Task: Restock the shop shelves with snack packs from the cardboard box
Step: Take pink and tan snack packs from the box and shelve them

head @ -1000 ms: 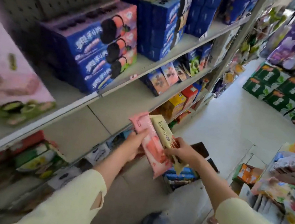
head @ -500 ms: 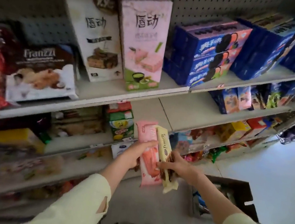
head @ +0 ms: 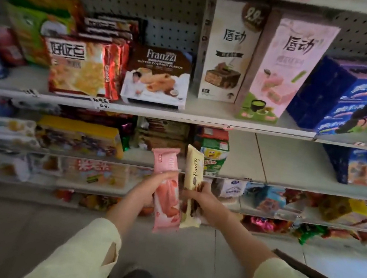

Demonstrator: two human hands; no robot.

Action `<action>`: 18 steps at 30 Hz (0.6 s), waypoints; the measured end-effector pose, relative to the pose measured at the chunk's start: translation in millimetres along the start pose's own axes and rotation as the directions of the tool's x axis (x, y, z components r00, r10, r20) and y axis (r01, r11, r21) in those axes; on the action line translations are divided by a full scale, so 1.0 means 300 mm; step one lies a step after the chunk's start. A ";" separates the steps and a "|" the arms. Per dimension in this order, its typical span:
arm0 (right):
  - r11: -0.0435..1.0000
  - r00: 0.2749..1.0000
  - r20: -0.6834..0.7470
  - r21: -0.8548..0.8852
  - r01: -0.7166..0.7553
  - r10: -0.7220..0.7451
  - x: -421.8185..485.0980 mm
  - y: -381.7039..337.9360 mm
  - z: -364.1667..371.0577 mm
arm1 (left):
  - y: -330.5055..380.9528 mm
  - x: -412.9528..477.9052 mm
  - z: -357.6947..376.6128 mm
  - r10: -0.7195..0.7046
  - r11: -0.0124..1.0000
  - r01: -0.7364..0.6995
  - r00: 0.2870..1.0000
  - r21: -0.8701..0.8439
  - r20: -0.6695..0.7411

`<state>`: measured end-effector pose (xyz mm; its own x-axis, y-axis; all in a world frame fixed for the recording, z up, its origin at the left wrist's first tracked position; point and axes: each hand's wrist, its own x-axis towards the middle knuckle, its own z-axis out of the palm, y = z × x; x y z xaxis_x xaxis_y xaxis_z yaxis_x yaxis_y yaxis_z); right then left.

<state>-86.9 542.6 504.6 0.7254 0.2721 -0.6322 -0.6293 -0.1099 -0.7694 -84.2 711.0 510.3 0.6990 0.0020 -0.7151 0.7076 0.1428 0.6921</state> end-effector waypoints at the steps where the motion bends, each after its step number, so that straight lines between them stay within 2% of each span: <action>1: 0.999 1.000 -0.010 0.033 0.010 -0.010 0.016 -0.014 0.040 | 0.007 -0.019 -0.035 -0.016 0.999 0.016 1.000 -0.044 0.004; 5: 0.982 0.999 -0.053 0.190 0.000 0.010 0.092 -0.102 0.220 | 0.062 -0.054 -0.220 -0.018 0.986 0.026 0.999 -0.166 0.048; 8: 0.954 0.998 -0.052 0.300 -0.001 0.017 0.158 -0.145 0.323 | 0.090 -0.049 -0.346 -0.054 0.986 0.072 0.991 -0.151 0.118; 13: 0.864 0.982 -0.188 0.499 0.066 0.033 0.275 -0.161 0.432 | 0.120 -0.030 -0.473 -0.073 0.982 0.102 0.981 -0.158 0.181; 18: 0.923 0.992 -0.129 0.382 0.052 -0.003 0.319 -0.178 0.491 | 0.130 0.010 -0.487 -0.102 0.994 0.109 0.967 -0.014 0.235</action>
<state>-24.9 715.4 498.8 0.7568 0.1472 -0.6368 -0.6495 0.2778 -0.7078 -69.5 861.2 520.7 0.6275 -0.2451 -0.7390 0.7779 0.1556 0.6089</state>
